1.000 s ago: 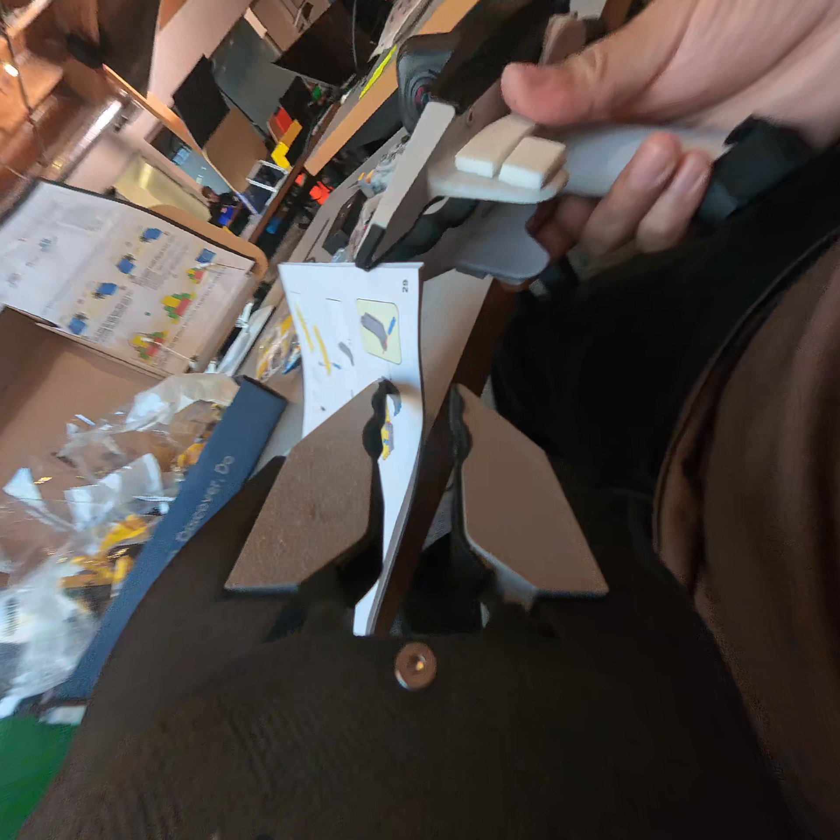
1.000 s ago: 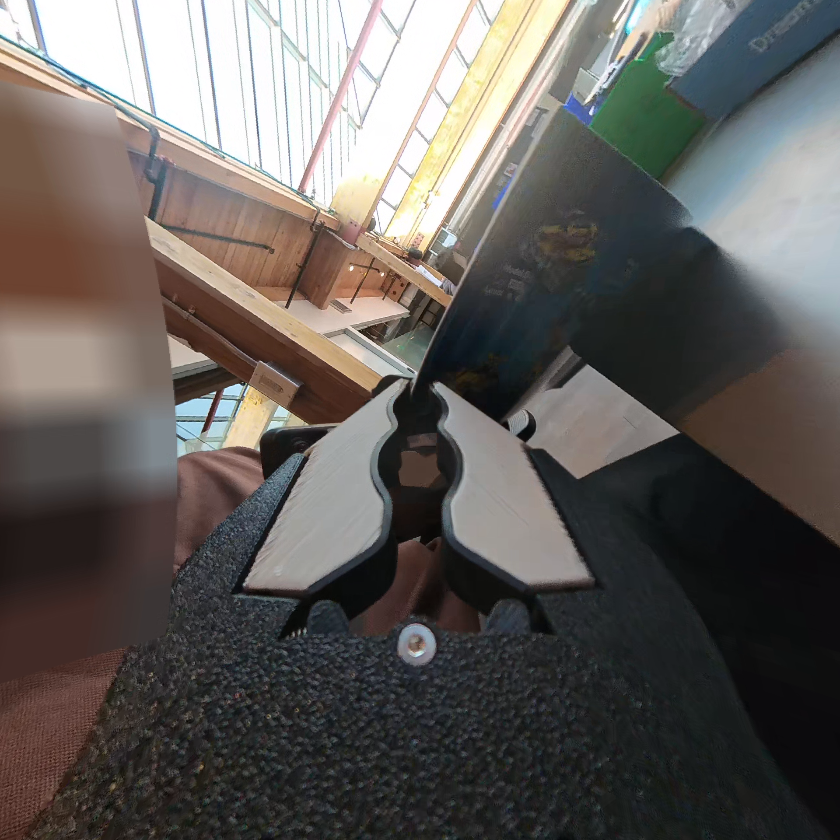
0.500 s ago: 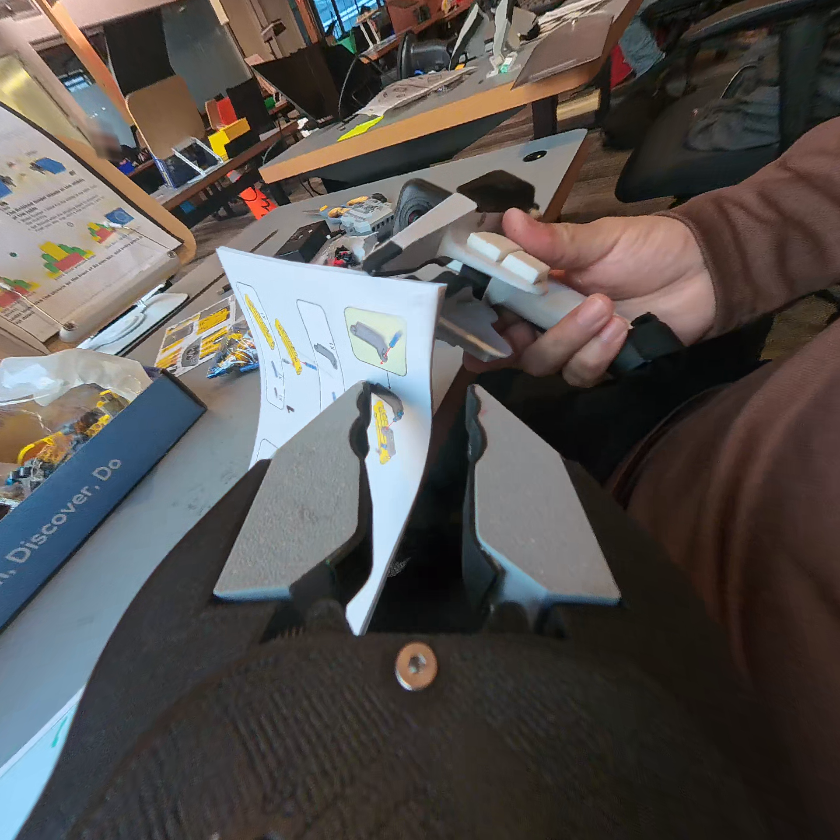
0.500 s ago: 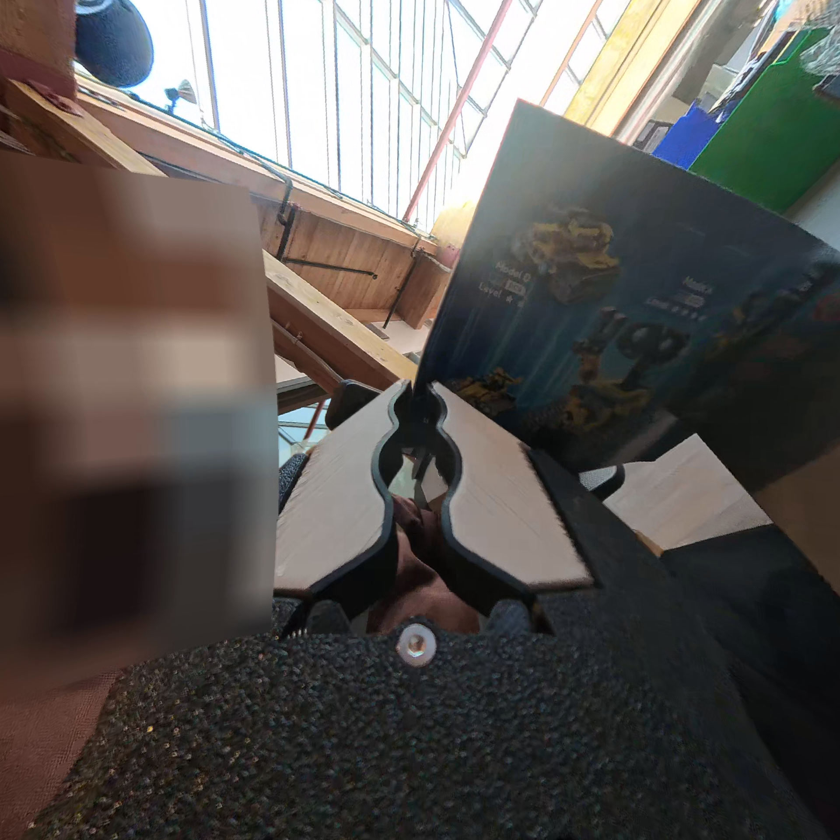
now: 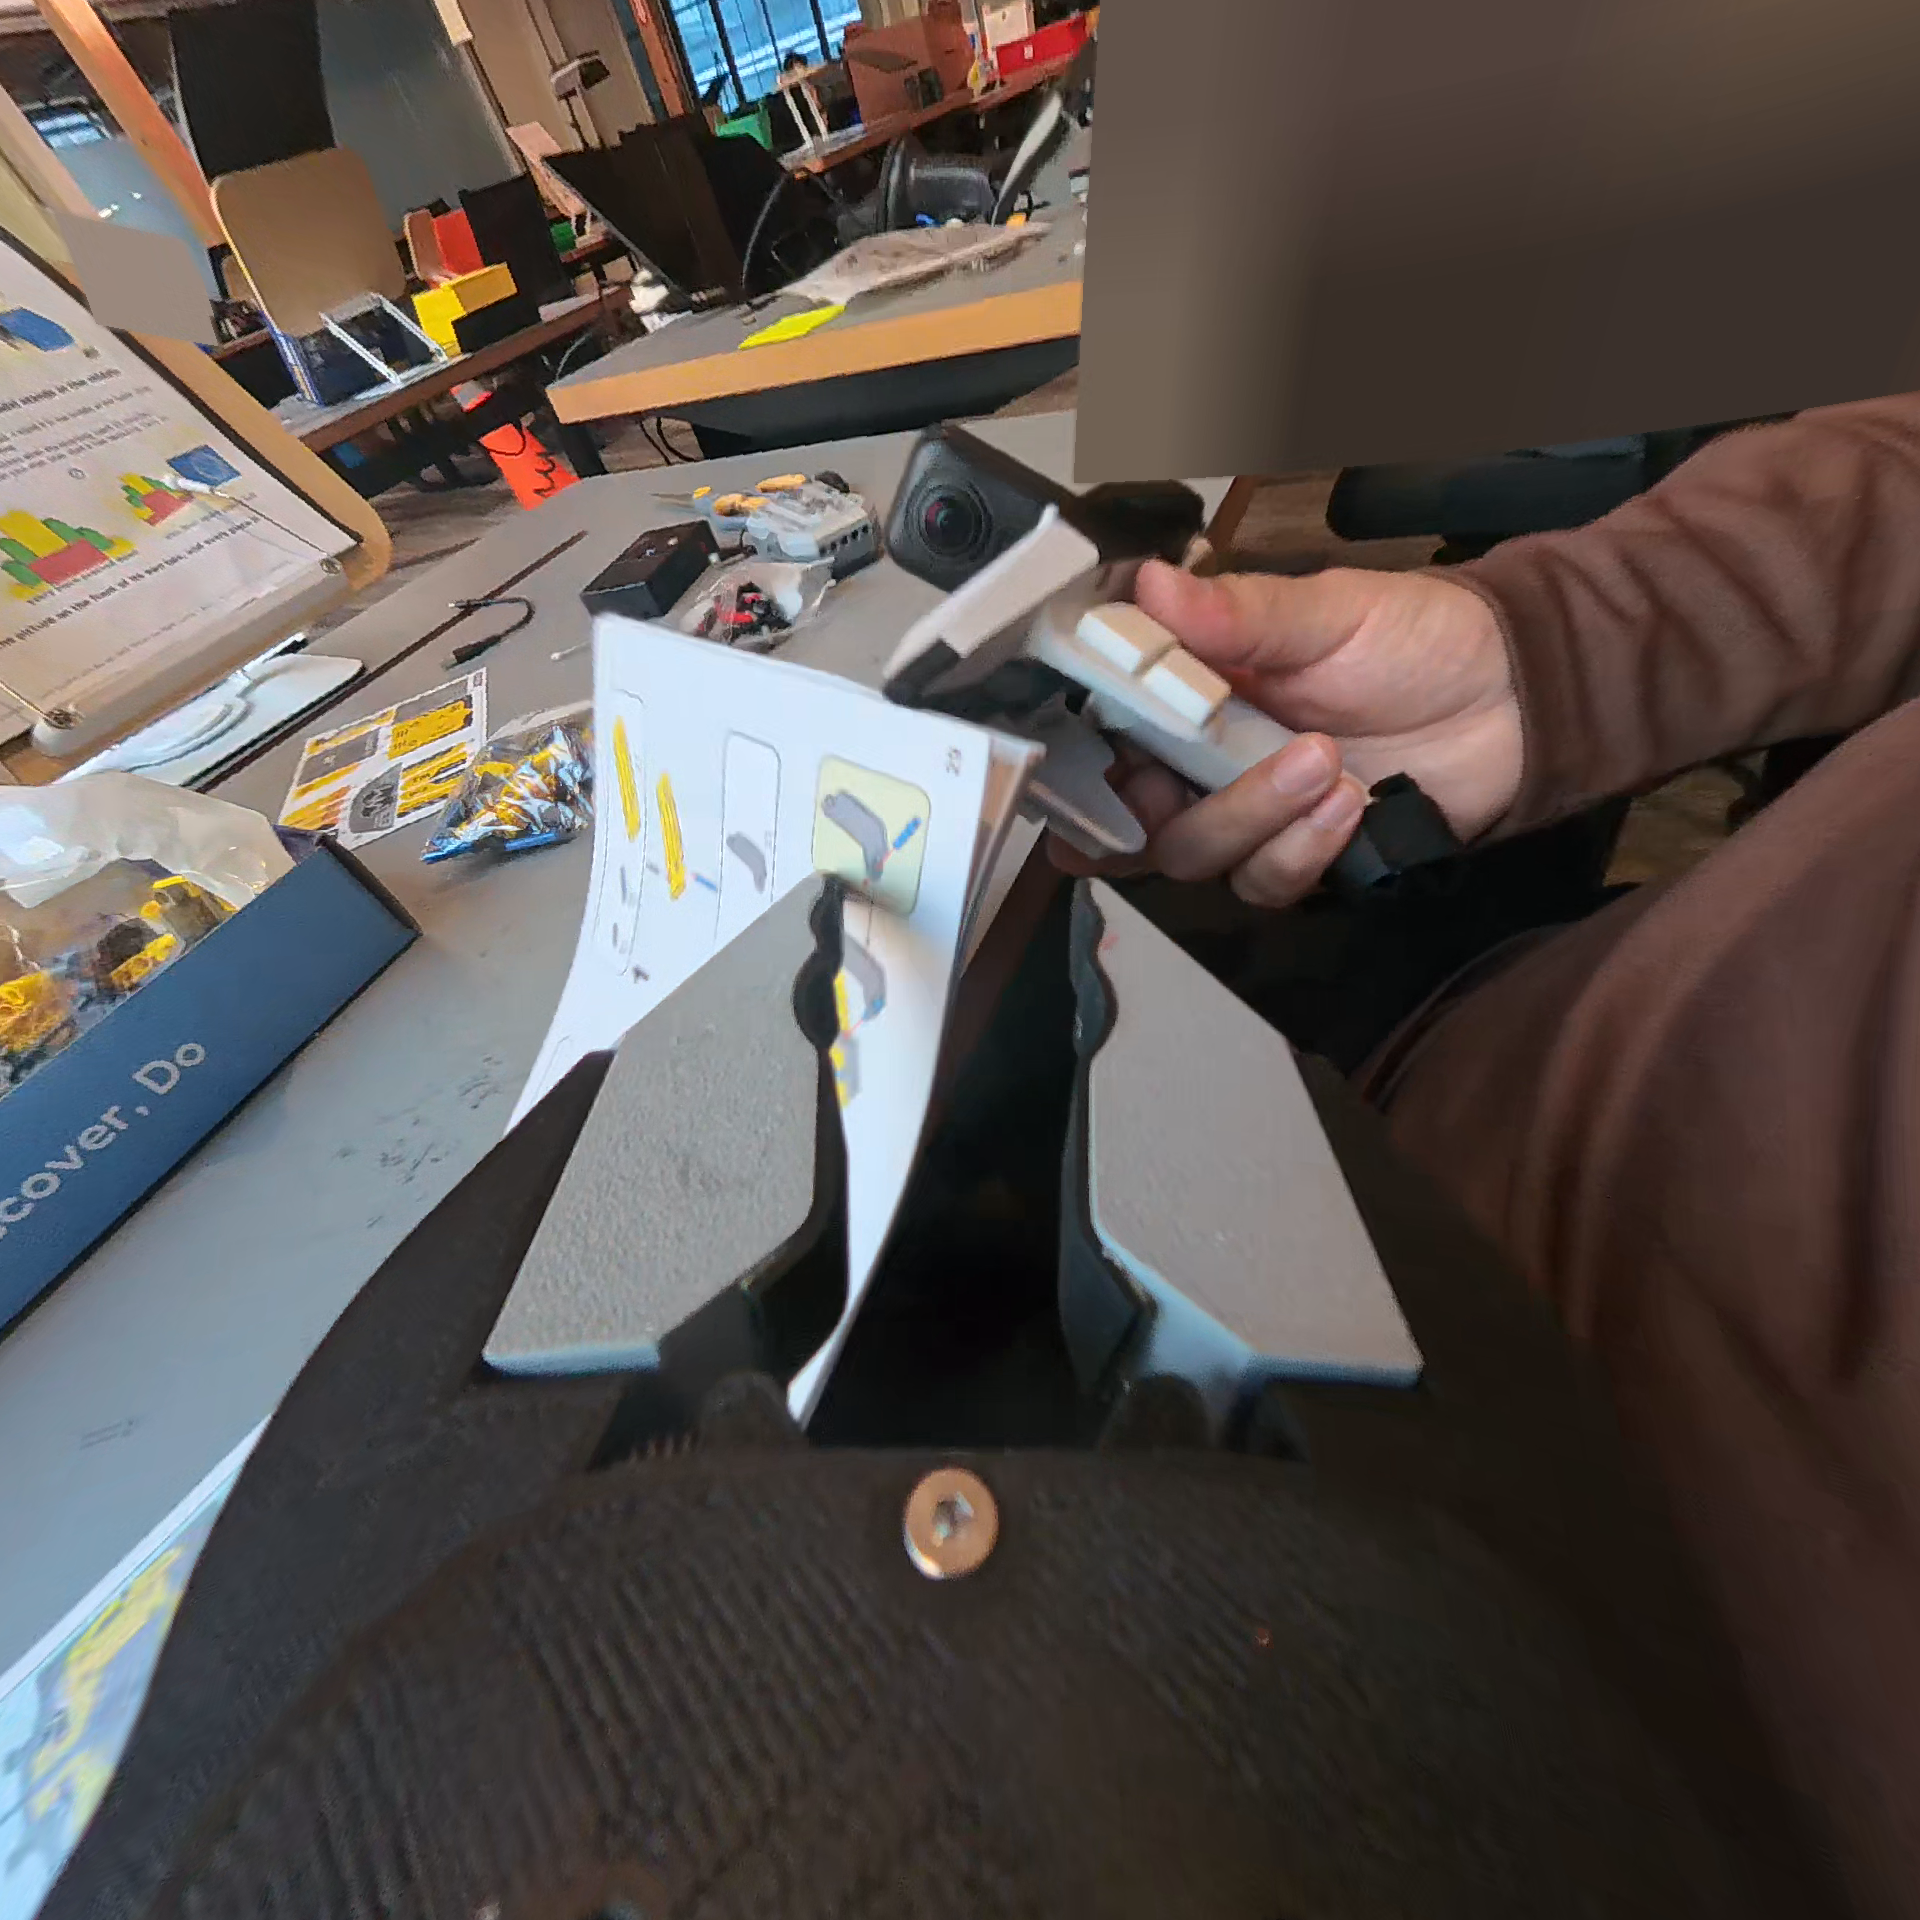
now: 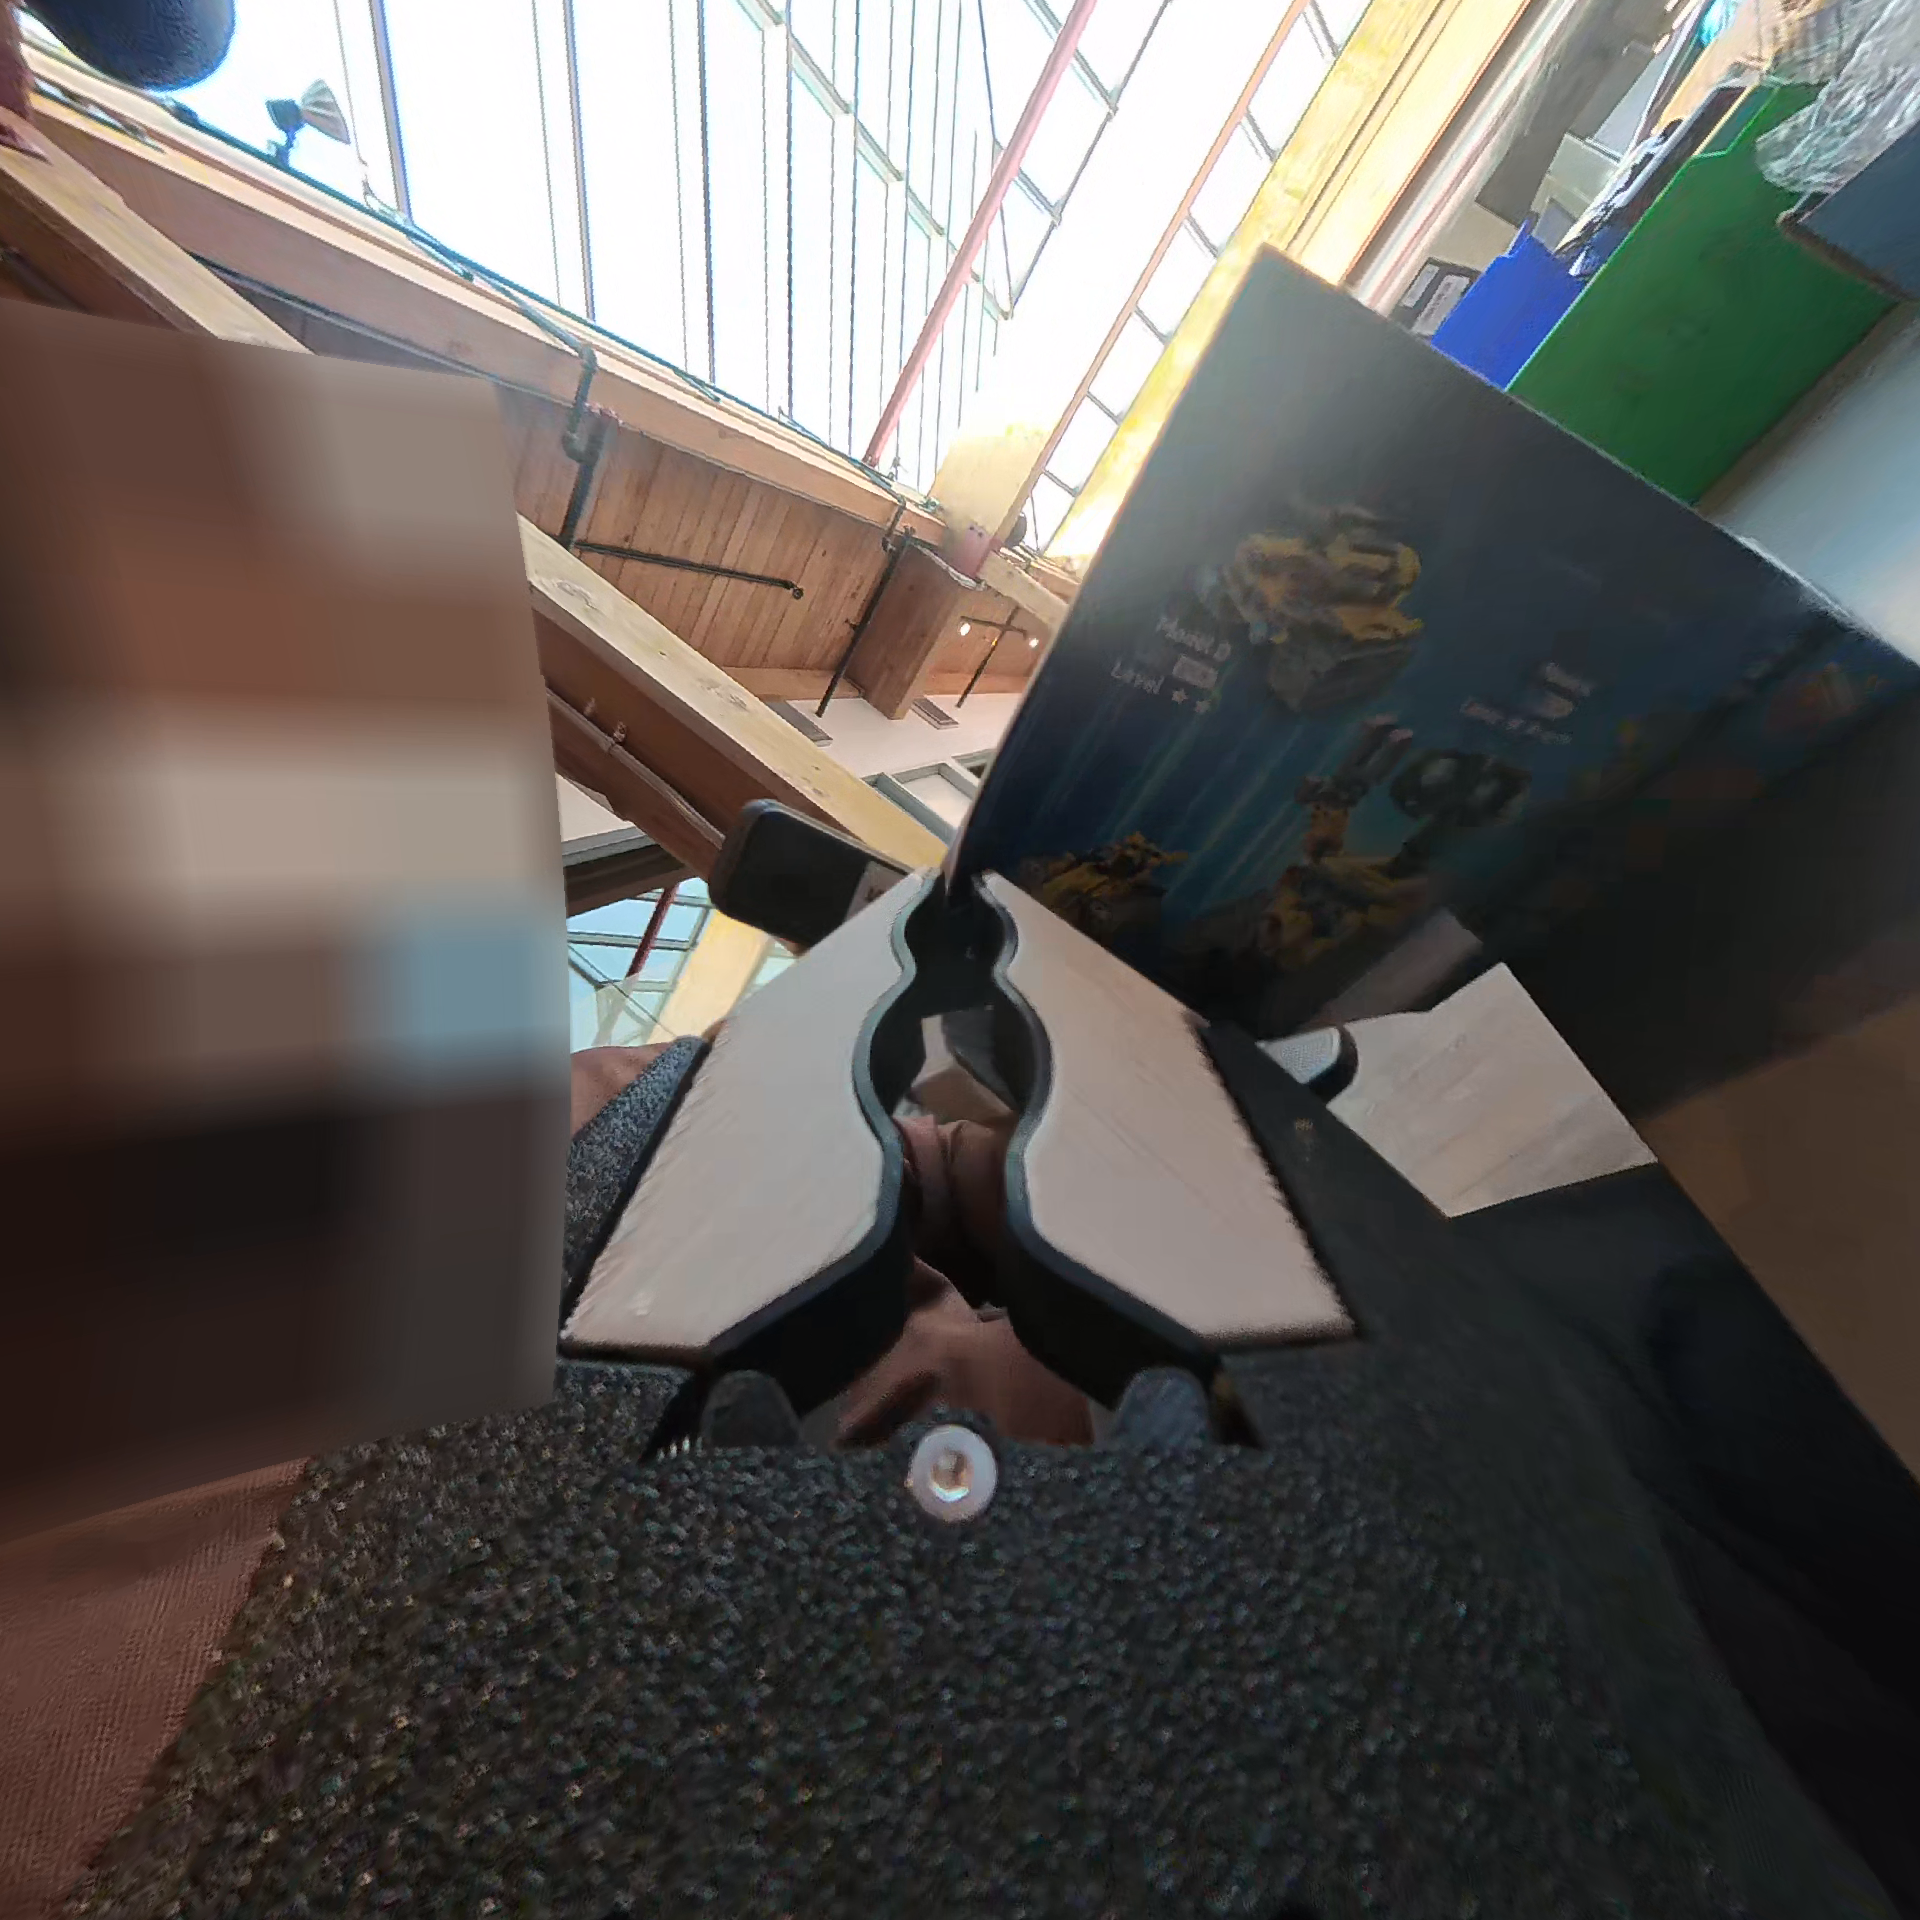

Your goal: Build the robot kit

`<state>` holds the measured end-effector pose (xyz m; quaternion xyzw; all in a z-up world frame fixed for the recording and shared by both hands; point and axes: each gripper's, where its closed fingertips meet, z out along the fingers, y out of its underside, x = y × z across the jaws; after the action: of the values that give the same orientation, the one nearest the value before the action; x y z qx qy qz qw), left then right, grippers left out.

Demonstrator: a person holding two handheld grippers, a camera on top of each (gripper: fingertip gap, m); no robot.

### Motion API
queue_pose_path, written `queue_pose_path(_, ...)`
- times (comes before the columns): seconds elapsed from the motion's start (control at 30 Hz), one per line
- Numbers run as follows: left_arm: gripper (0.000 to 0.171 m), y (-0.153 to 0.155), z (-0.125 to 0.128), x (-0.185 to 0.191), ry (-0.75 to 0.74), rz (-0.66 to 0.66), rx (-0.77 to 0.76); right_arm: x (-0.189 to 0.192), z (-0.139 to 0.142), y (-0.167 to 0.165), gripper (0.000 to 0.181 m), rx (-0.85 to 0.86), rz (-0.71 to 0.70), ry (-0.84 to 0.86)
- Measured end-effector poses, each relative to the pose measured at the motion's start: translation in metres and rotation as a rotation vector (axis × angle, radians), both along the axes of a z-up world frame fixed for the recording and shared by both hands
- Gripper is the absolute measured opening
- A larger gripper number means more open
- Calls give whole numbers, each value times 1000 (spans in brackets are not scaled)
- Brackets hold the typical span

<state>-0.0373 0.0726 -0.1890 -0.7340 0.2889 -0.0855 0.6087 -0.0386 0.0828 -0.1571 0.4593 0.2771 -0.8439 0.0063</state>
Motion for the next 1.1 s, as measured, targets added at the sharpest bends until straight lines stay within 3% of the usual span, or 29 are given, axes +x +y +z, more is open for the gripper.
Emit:
queue_pose_path(0.03, 41, -1, 5, 0, -24, -9, 0, 0, -3, 1, 3, 14, -7, -13)
queue_pose_path(0.17, 39, -1, 18, -3, -57, -4, -1, 1, -5, 2, 2, 24, -12, -22)
queue_pose_path(0.8, 36, 1, 25, -8, -59, 31, -12, 1, -7, 1, 2, 55, -17, -27)
queue_pose_path(1.0, 7, 2, 21, -14, 13, 81, 20, 0, -9, 4, 2, 65, -29, -38)
queue_pose_path(1.1, 2, 3, 18, -14, 18, 84, 14, 1, -9, 3, 2, 80, -33, -40)
